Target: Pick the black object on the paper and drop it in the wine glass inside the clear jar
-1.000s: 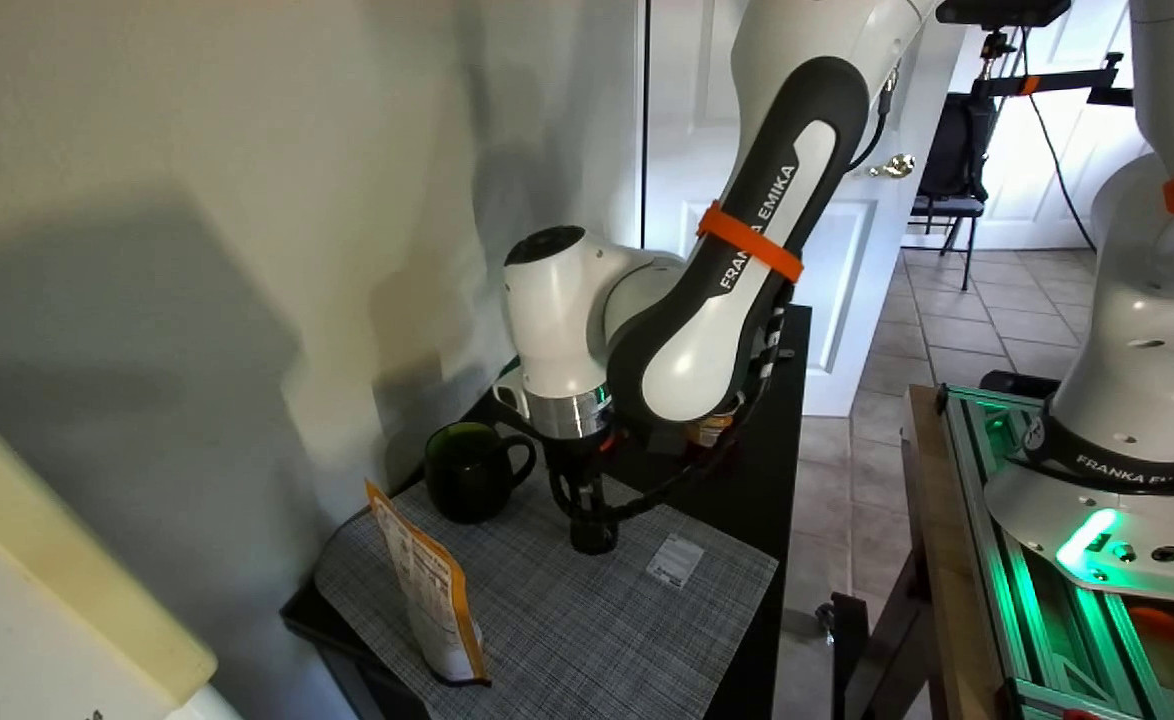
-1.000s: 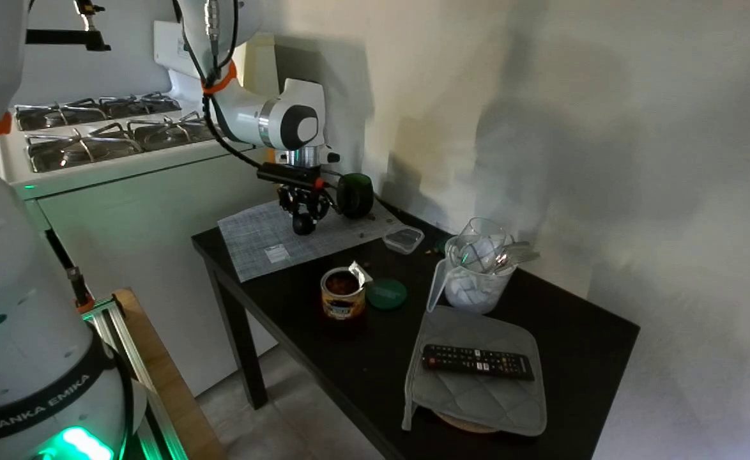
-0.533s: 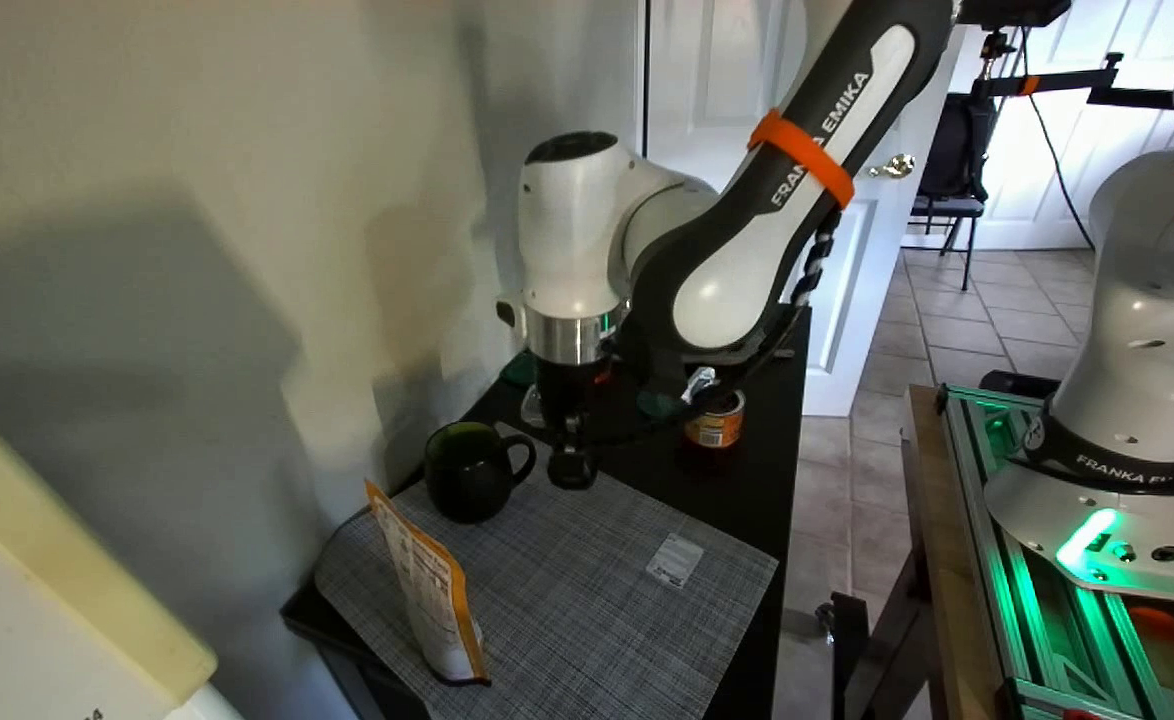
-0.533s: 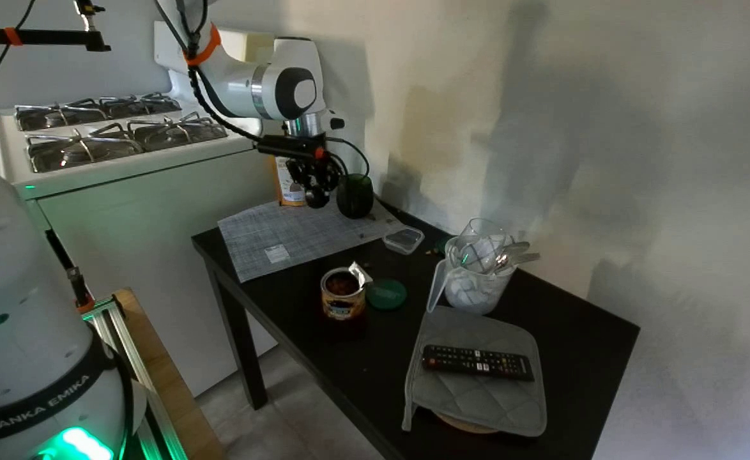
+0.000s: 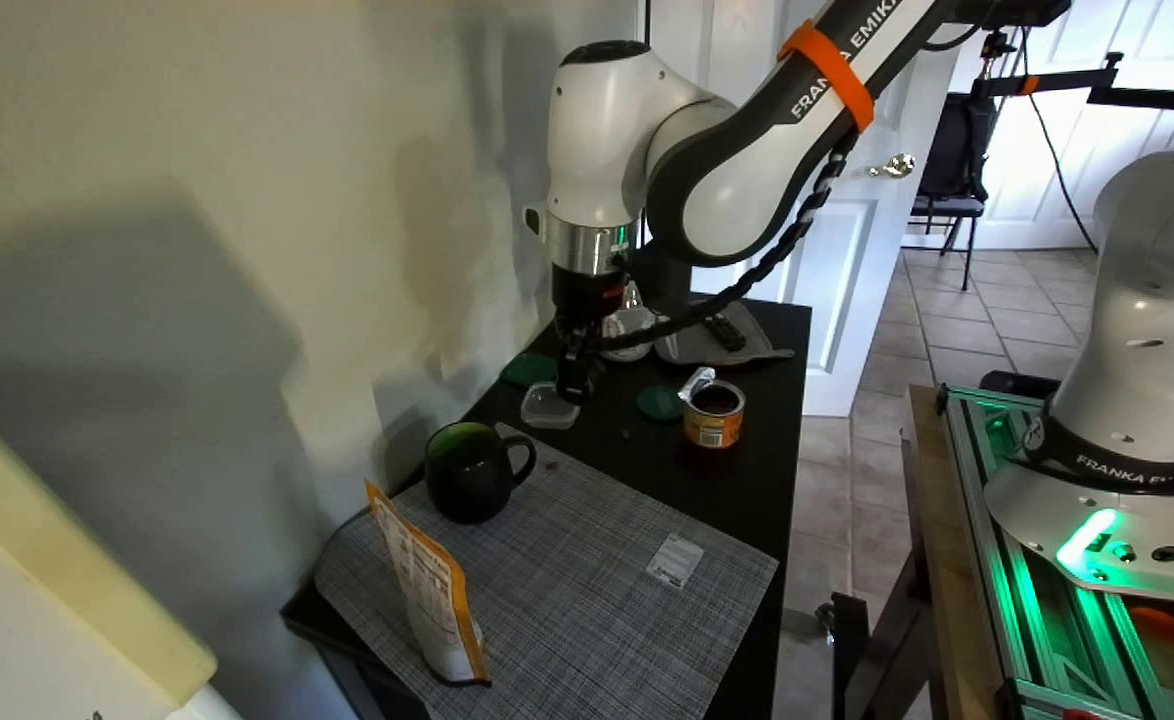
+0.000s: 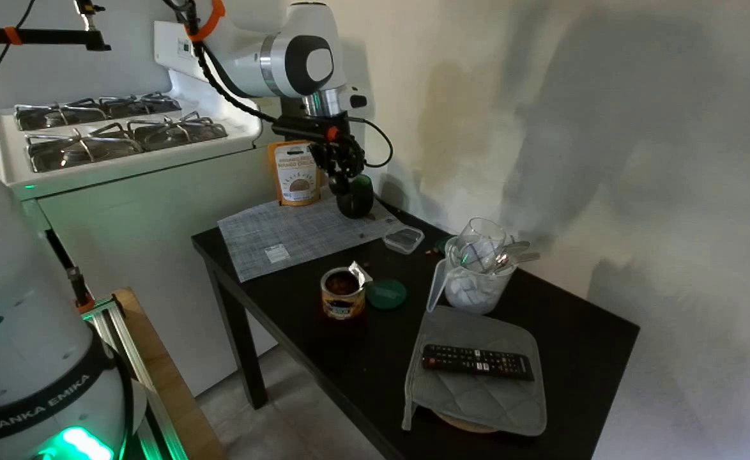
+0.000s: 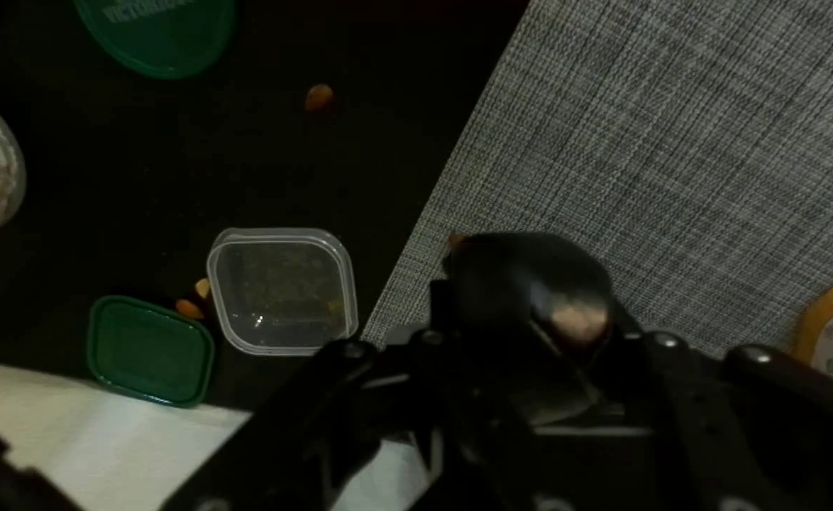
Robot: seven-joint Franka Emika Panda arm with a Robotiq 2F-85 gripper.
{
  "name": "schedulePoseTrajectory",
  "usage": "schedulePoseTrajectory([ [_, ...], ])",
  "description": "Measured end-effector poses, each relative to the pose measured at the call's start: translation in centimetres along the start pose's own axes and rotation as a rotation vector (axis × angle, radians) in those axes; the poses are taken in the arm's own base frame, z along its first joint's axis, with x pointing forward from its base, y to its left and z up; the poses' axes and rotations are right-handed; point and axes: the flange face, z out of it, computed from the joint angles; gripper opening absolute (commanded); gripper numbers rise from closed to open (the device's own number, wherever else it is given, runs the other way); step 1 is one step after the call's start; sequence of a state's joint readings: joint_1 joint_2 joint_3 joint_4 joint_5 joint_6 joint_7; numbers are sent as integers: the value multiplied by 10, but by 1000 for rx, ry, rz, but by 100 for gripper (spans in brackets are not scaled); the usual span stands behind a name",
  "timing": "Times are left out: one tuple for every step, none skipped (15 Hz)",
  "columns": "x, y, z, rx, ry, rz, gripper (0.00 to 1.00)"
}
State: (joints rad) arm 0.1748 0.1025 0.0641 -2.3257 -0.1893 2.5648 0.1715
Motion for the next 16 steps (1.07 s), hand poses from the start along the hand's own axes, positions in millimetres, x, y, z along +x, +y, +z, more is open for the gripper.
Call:
schedulePoseTrajectory([
  [1,1,-1,1,2,4,21],
  [3,8,-3,-1,9,24,21],
  [7,18,-9,-6,22,52,21],
  [10,35,-17,-18,41,96,21],
  [12,54,-27,-34,63,140,21],
  [12,74,-41,-55,90,184,21],
  [11,93,-57,-77,121,228,21],
  [8,111,-76,-96,155,274,21],
  [4,126,-95,-112,191,320,21],
  [-1,141,-114,-128,225,368,21],
  [-7,155,-132,-146,256,417,21],
  [-14,167,-148,-168,280,467,21],
  [-21,179,-161,-187,299,518,21],
  [-29,191,-171,-199,316,576,46],
  [-34,201,-175,-202,324,613,46],
  [-39,207,-177,-205,327,635,46],
])
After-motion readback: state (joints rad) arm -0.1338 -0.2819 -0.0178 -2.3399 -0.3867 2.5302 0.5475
